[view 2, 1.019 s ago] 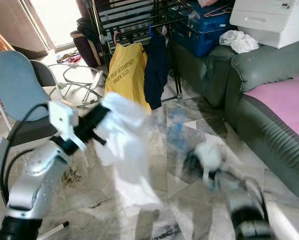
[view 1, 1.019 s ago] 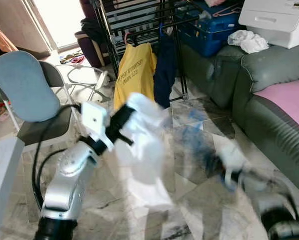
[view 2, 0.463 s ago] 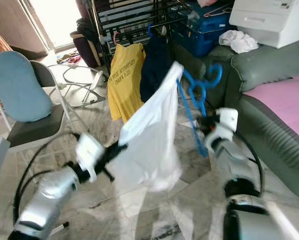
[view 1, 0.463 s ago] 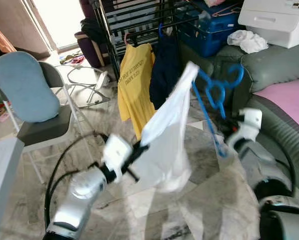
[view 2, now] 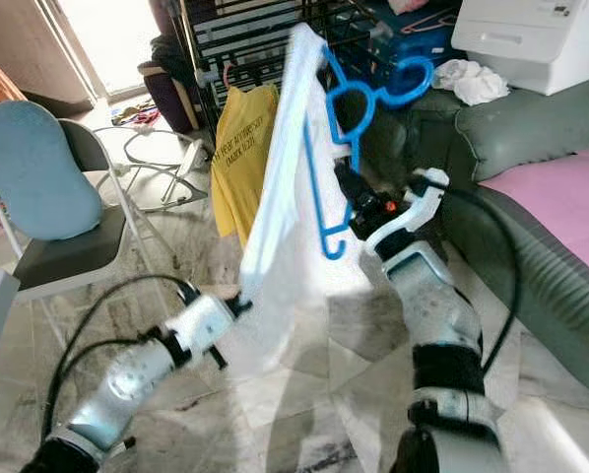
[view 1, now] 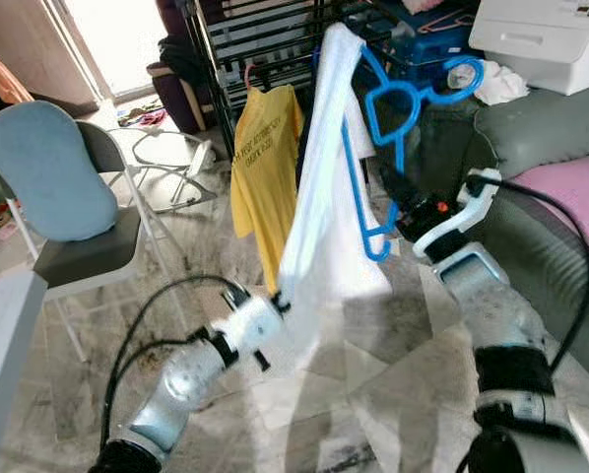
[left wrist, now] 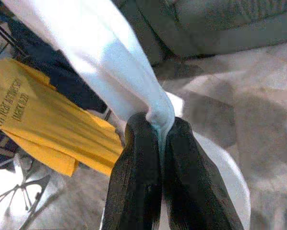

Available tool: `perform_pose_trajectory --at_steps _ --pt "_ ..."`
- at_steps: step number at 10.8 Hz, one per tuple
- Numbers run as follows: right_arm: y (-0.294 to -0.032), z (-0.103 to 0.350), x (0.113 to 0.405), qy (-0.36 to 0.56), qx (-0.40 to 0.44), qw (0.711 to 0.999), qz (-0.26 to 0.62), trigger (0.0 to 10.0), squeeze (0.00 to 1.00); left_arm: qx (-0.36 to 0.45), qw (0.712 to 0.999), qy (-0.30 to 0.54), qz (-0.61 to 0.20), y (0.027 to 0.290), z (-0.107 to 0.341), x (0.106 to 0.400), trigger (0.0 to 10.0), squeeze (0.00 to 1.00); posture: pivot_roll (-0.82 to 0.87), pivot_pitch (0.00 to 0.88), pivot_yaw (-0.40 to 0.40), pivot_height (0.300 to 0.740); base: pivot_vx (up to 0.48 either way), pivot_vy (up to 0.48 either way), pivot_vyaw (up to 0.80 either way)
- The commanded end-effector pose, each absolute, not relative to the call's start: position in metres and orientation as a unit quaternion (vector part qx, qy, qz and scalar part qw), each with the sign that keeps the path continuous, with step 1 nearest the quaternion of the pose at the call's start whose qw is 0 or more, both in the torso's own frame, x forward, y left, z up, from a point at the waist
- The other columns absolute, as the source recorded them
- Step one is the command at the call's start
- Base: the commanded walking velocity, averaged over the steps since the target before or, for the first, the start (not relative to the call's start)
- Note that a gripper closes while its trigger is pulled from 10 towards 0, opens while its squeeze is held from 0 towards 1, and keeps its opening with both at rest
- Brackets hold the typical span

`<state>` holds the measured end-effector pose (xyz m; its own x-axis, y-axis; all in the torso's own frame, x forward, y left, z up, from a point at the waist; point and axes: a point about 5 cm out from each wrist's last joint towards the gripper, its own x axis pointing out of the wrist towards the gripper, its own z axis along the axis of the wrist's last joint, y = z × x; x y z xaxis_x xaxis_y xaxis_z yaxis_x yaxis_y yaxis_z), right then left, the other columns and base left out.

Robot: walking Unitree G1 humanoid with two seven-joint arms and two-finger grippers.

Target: Hang hanger

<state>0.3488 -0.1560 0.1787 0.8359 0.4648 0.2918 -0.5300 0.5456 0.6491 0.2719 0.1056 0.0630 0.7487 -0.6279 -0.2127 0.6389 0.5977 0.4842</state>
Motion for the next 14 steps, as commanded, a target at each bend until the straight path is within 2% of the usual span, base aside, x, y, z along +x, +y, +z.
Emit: perform_pose_trajectory --at_steps 1,4,5,7,8,9,12,14 --pt "-0.145 0.198 0.339 -0.070 0.383 0.854 0.345 10.0 0.00 0.311 0.888 0.023 -0.337 0.116 0.053 0.272 10.0 0.00 -0.10 0.000 0.143 0.740 0.000 0.000 0.00" --pt "-0.135 0.176 0.318 -0.008 0.362 0.843 0.399 10.0 0.00 0.358 0.905 -0.056 -0.224 0.138 0.076 0.292 10.0 0.00 -0.10 0.000 0.135 0.740 0.000 0.000 0.00" --pt "-0.130 0.163 0.313 0.034 0.345 0.846 0.405 10.0 0.00 0.373 0.901 -0.124 -0.185 0.137 0.097 0.297 10.0 0.00 -0.10 0.000 0.132 0.740 0.000 0.000 0.00" --pt "-0.139 0.139 0.311 0.076 0.326 0.865 0.373 10.0 0.00 0.363 0.905 -0.194 -0.109 0.143 0.124 0.303 10.0 0.00 -0.10 0.000 0.129 0.740 0.000 0.000 0.00" --pt "-0.147 0.131 0.314 0.078 0.315 0.884 0.338 10.0 0.00 0.367 0.898 -0.215 -0.115 0.141 0.129 0.300 10.0 0.00 -0.09 0.000 0.127 0.740 0.000 0.000 0.00" --pt "-0.153 0.129 0.320 0.071 0.308 0.897 0.308 10.0 0.00 0.334 0.907 -0.209 -0.148 0.136 0.124 0.294 10.0 0.00 -0.09 0.000 0.128 0.740 0.000 0.000 0.00" --pt "-0.182 0.132 0.345 0.037 0.305 0.937 0.169 10.0 0.00 0.303 0.907 -0.222 -0.192 0.123 0.117 0.270 10.0 0.00 -0.09 0.000 0.120 0.740 0.000 0.000 0.00" --pt "-0.197 0.147 0.358 -0.007 0.300 0.946 0.124 10.0 0.00 0.251 0.916 -0.167 -0.265 0.116 0.093 0.254 10.0 0.00 -0.08 0.000 0.111 0.740 0.000 0.000 0.00"
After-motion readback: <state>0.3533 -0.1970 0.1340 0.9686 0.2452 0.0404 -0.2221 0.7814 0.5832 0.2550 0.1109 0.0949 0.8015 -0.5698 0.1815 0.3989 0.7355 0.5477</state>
